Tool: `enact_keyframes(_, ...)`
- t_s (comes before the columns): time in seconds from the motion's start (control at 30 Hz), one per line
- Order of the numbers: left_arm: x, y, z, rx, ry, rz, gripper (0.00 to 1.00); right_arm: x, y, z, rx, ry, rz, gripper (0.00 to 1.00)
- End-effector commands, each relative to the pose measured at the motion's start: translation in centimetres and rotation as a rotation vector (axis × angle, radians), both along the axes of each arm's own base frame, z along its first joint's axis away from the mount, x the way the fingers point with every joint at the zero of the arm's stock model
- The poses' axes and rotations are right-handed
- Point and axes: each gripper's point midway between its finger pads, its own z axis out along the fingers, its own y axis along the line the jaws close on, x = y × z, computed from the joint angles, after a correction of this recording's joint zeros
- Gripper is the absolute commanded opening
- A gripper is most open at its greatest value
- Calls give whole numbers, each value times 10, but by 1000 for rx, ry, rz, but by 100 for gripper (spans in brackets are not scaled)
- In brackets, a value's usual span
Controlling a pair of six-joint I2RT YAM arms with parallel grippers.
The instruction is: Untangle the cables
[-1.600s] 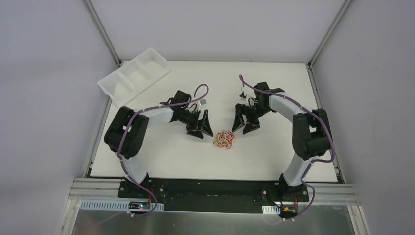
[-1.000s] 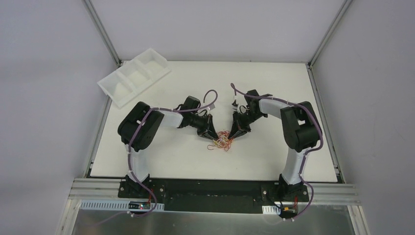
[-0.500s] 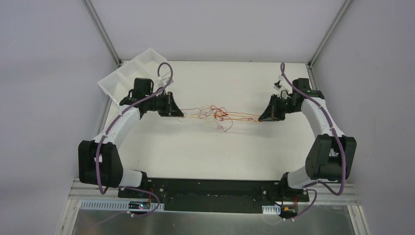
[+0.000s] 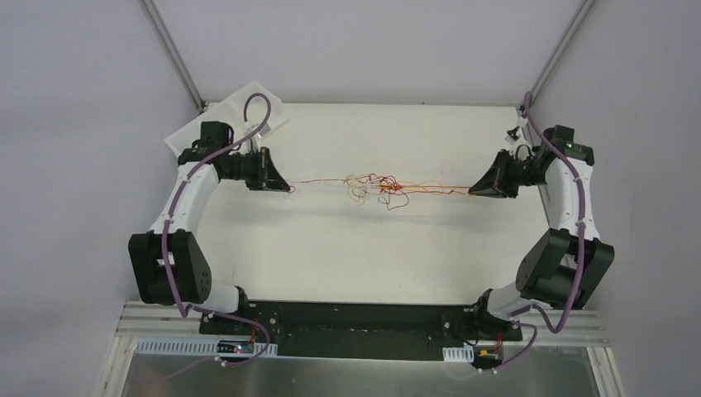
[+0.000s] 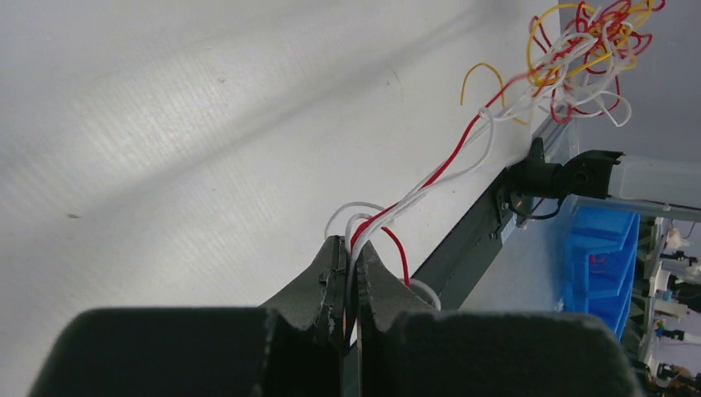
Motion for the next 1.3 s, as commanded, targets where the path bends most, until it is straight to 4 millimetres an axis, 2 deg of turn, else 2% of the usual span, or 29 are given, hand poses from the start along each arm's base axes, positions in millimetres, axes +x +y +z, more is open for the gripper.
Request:
enact_keyframes(0.0, 30, 97, -17, 242, -29, 209, 0, 19, -104, -9, -332, -64, -138, 0)
enact_keyframes(0.1, 29, 107, -21, 257, -26, 199, 0, 20, -116, -12, -336, -57, -157, 0)
enact_keyframes(0.13, 26, 101, -22, 232, -21, 176, 0, 20, -116, -13, -330, -56, -152, 0)
enact_keyframes(0.2, 19, 78, -16, 116, -4, 129, 0, 20, -105, -13, -281, -56, -138, 0)
enact_keyframes(0.27, 8, 46, -12, 27, 34, 71, 0, 18, -81, -13, -210, -42, -81, 0)
enact_keyframes(0.37, -17, -8, -15, -3, 64, -80, 0, 17, -35, -9, -127, -34, 17, 0)
enact_keyframes(0.43, -24, -32, -12, -54, 73, -106, 0, 11, -1, -4, -74, -15, 103, 0)
enact_keyframes(0.53, -16, -36, 6, -86, 42, -72, 0, -1, 47, 22, 43, -24, 226, 0)
enact_keyframes(0.6, -9, -37, 30, -95, -35, -82, 0, -6, 69, 52, 116, -79, 288, 0)
enact_keyframes(0.67, -7, -39, 53, -112, -103, -98, 0, -10, 84, 77, 195, -127, 319, 0)
enact_keyframes(0.73, -8, -40, 57, -125, -104, -99, 0, -10, 89, 85, 233, -137, 314, 0)
enact_keyframes(0.8, -4, -33, 46, -119, -74, -60, 0, 0, 79, 62, 157, -105, 254, 0)
enact_keyframes(0.87, 9, -11, 31, -101, -49, 38, 0, 8, 55, 16, -9, -43, 207, 0)
enact_keyframes(0.93, 25, 15, 14, -54, -28, 158, 0, 5, 26, -33, -190, 45, 190, 9)
enact_keyframes(0.97, 28, 26, 4, 6, -27, 185, 7, 2, 12, -52, -268, 94, 181, 23)
enact_keyframes(1.0, 28, 30, -3, 46, -21, 186, 27, -3, 2, -66, -317, 139, 183, 42)
enact_keyframes(1.03, 26, 32, -8, 76, -17, 181, 44, -8, -3, -73, -337, 172, 189, 56)
enact_keyframes(1.07, 23, 33, -14, 100, -11, 172, 57, -10, -5, -76, -343, 187, 189, 66)
enact_keyframes(1.17, 19, 29, -26, 153, -19, 108, 92, -6, 5, -70, -307, 155, 194, 75)
enact_keyframes(1.2, 20, 27, -31, 184, -22, 86, 98, -3, 10, -66, -296, 145, 196, 76)
enact_keyframes(1.27, 23, 25, -37, 222, -21, 61, 99, 0, 23, -60, -266, 135, 224, 76)
